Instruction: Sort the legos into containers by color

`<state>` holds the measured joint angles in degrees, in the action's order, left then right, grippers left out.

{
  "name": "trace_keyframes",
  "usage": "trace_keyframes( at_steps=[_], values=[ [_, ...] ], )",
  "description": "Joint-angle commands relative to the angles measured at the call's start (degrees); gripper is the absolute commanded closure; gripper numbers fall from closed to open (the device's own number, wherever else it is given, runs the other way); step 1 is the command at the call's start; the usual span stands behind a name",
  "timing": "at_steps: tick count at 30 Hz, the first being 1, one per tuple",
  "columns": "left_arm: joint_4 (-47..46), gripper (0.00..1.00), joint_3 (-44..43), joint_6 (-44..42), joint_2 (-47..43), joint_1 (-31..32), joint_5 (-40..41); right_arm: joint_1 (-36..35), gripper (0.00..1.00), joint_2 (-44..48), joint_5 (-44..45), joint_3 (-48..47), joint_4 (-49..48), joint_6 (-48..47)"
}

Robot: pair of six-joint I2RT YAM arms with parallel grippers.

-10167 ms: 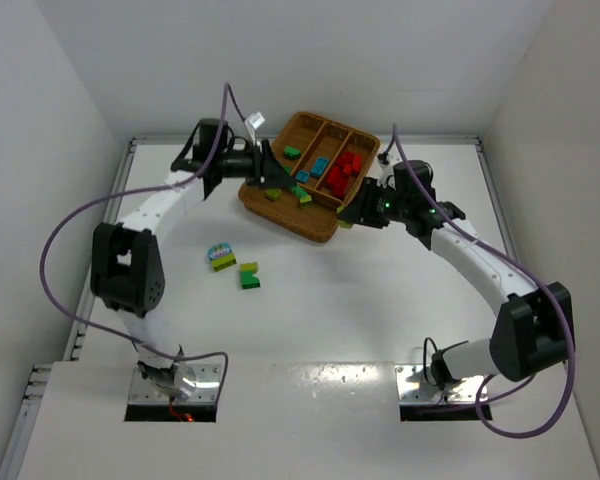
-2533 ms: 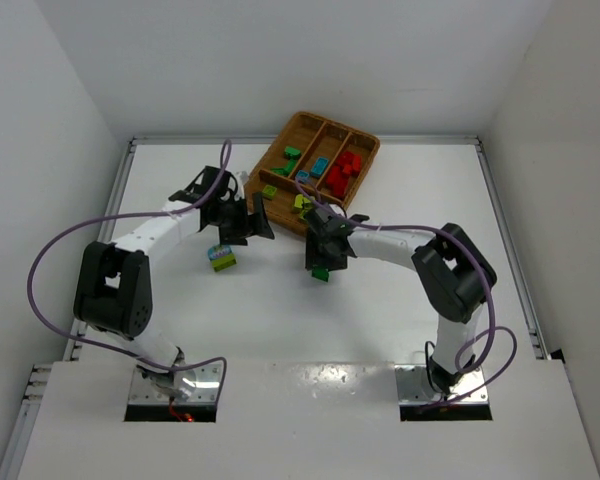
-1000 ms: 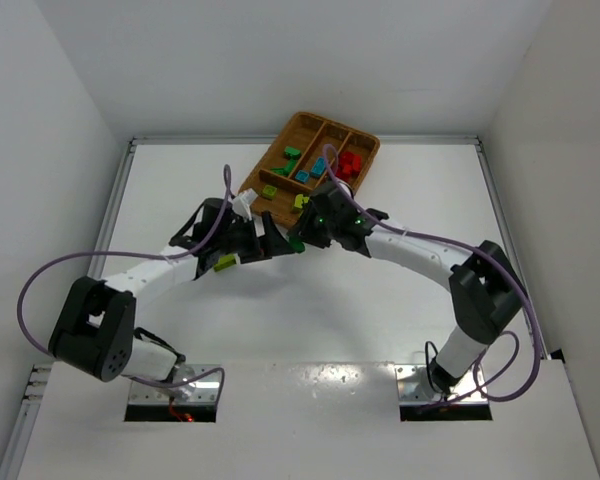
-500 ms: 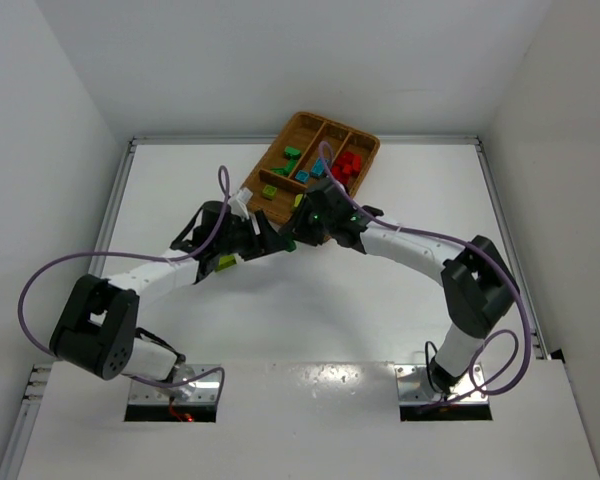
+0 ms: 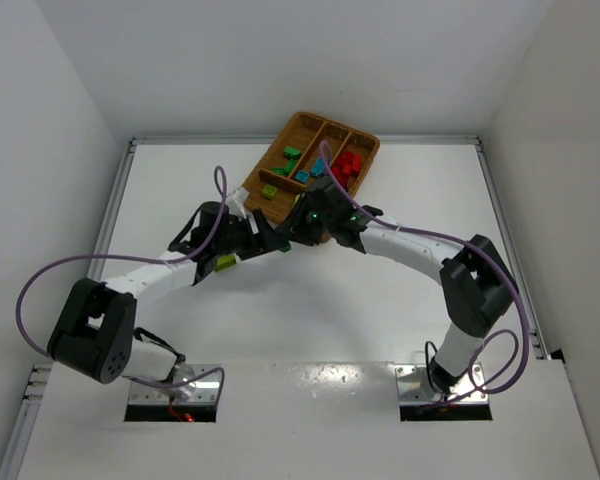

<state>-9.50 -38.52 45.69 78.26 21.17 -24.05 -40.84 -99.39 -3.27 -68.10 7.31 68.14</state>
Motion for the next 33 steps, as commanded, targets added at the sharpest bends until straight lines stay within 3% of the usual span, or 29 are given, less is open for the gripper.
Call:
trace_keyframes(
  at_steps=[1,11,14,15,18,23,33],
  values=[
    [-2.28,0.31,0.91,0.62,-2.67,-1.04,1.91,-0.21,0.78,1.21,-2.53,-0.72,-3.36,2.09],
    [-0.62,0.60,0.91,-0.42,-3.73,-1.04,2.96,-0.21,0.78,3.50,-4.73,2.78,-3.36,2.61],
    [0.00,0.76,0.30,-0.96,-3.73,-1.04,2.96,0.93,0.78,5.52,-5.43,5.77,-3.27,2.61],
    [0.70,0.87,0.29,-1.56,-3.73,-1.04,2.96,0.94,0.78,6.05,-4.91,6.56,-3.27,2.61],
    [2.02,1.00,-0.41,-3.67,-3.12,-1.04,2.96,3.57,0.78,9.03,-5.43,10.43,-5.02,3.93],
    [1.07,1.00,-0.41,-4.21,0.57,-1.04,-2.30,6.47,0.78,9.04,-7.36,12.46,-6.26,4.55],
    [6.24,1.00,-3.40,-7.19,3.12,-1.04,-2.49,10.69,0.78,7.20,-8.95,12.99,-7.66,4.28]
  ],
)
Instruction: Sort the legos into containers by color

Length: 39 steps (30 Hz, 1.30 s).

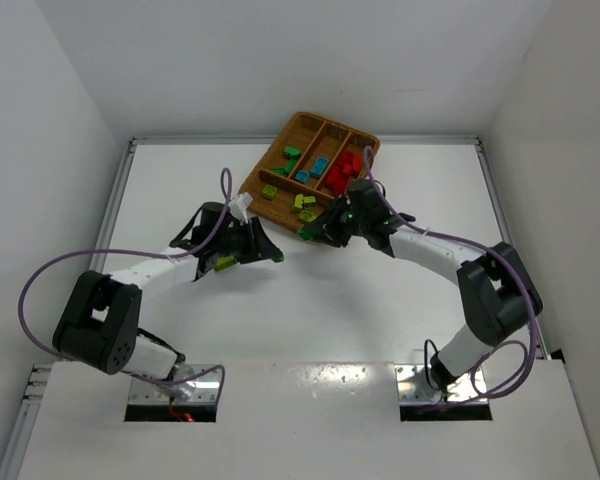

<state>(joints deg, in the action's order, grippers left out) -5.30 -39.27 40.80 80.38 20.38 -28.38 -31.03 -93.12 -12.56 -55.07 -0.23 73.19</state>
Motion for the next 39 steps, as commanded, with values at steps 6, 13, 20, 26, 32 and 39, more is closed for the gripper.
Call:
trace_keyframes(
  at_steps=[6,13,20,26,32,39],
  values=[
    [8.02,1.00,-7.13,-2.83,1.62,-2.18,3.49,2.02,0.80,-0.39,-1.15,0.58,-1.10,-1.81],
    [20.50,1.00,-35.67,-1.42,13.03,-5.53,14.04,2.02,0.80,5.84,7.27,1.10,8.22,-10.33],
    [21.12,1.00,-59.67,-0.54,32.80,-6.14,17.75,2.02,0.80,12.08,12.20,1.10,15.07,-13.59],
    [21.12,1.00,-78.05,-0.54,49.84,-6.14,16.60,1.49,0.78,16.74,16.42,0.58,18.77,-14.82],
    [23.49,0.85,-89.22,-0.54,58.48,-6.14,17.66,1.49,0.78,16.22,18.45,-1.09,21.76,-16.58],
    [24.02,0.18,-91.25,-1.68,60.60,-6.14,15.81,2.02,0.78,11.56,18.97,-4.87,22.29,-17.73]
  ],
)
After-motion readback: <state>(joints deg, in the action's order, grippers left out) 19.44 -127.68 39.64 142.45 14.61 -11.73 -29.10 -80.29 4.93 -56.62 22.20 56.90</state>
